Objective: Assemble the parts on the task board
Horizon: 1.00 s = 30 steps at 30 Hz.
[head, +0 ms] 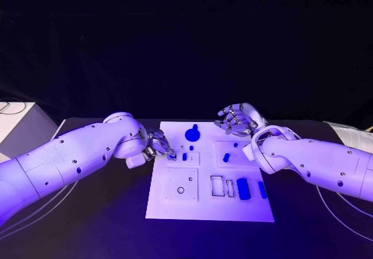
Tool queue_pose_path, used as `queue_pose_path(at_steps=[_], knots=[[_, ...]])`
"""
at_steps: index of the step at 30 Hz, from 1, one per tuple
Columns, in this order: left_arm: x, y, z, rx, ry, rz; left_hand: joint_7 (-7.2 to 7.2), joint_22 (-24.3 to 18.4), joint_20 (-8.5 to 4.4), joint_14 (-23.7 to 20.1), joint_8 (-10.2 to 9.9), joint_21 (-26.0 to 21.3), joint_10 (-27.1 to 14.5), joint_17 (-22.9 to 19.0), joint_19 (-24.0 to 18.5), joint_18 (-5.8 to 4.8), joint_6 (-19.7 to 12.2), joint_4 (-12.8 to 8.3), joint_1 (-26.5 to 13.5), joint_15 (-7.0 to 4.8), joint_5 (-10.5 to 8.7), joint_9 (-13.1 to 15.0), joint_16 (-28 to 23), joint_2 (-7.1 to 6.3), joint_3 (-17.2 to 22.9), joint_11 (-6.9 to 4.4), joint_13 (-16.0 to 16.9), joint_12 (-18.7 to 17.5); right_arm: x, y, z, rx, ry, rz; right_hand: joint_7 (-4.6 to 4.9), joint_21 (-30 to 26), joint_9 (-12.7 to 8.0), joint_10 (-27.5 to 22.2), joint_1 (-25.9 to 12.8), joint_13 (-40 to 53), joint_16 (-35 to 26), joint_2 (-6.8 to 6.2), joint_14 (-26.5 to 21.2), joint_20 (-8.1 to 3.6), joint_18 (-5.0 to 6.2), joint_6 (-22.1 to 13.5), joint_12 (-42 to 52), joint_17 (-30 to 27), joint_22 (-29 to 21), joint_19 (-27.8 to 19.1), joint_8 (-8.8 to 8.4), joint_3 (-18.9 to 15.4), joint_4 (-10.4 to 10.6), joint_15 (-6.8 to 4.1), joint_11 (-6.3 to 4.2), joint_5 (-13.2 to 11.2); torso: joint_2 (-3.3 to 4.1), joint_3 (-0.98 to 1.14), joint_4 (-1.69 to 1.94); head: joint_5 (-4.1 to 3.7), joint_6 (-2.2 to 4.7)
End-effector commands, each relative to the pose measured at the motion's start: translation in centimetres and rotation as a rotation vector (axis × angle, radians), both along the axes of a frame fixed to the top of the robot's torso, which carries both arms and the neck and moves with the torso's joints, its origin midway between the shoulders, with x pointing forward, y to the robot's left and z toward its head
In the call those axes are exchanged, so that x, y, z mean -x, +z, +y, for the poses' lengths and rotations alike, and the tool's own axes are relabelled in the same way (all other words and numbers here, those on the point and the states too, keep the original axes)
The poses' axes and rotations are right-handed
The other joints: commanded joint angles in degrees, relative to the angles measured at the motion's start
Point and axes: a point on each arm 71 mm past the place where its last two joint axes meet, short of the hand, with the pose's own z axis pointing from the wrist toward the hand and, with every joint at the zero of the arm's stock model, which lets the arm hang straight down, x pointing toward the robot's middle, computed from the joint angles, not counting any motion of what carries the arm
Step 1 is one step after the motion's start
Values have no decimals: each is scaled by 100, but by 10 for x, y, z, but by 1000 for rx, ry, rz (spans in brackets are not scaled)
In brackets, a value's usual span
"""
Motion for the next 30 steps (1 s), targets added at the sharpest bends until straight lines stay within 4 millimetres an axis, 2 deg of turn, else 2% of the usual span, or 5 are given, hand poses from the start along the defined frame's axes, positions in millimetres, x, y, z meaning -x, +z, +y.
queue_pose_path(at_steps=[1, 8, 9, 15, 30], knots=[[-2, 2, -4, -44, -125, -55, -129, 12, 8, 574, -28, 23, -4, 1396, 38, -64, 160, -750, 20, -45, 23, 243, 27, -41, 713, -9, -18, -33, 0, 1, 1, -7, 16, -14, 39, -162, 9, -55, 2, -263, -235, -16, -87, 42, 25, -28, -203, 0, -172, -46, 53, -42, -1, 42, 34, 39, 0, 1, 1, -3, 9], [-3, -1, -5, -57, -182, -33, -132, -24, 4, 569, -68, 5, -74, 1379, 12, -56, 165, -726, 29, -50, 6, 222, 22, 0, 702, -14, -156, -124, -2, 0, 0, -32, 10, -2, 145, -634, -12, -45, 40, -1121, -1055, 15, -327, 199, 29, -97, -813, -227, -715, -274, 135, -31, -7, 168, 164, 45, -1, -6, 5, -15, -18], [-3, -1, -5, -59, -186, -30, -132, -22, 3, 568, -75, 6, -88, 1375, 12, -56, 163, -720, 30, -50, 2, 219, 21, 8, 701, -14, -180, -140, -2, 0, 0, -34, 10, -2, 163, -713, -28, -76, 55, -1249, -1198, 13, -407, 235, 23, -121, -909, -312, -802, -346, 130, -25, -14, 224, 175, 50, -1, -6, 5, -15, -18], [-5, -3, -6, -68, -203, -15, -130, -32, 2, 567, -97, 0, -120, 1371, 2, -54, 157, -703, 36, -50, -15, 211, 20, 35, 695, -13, -234, -177, -4, 0, -1, -57, 12, 5, 259, -817, -132, -85, 106, -1865, -1911, 32, -731, 420, 26, -205, -1260, -875, -1279, -810, 114, 5, -25, 389, 301, 80, 1, -8, 6, -11, -32], [-10, -7, -7, -58, -137, 34, -118, -55, 5, 555, -132, -13, -116, 1335, -23, -49, 148, -627, 22, -41, -36, 209, 9, 134, 681, 2, -225, -177, -4, 0, 0, -72, 17, 10, 279, -807, -199, -38, 119, -2171, -2162, 28, -721, 468, 32, -225, -1349, -1172, -1516, -915, 121, 6, -27, 430, 328, 241, 2, -1, 0, -9, -51]])
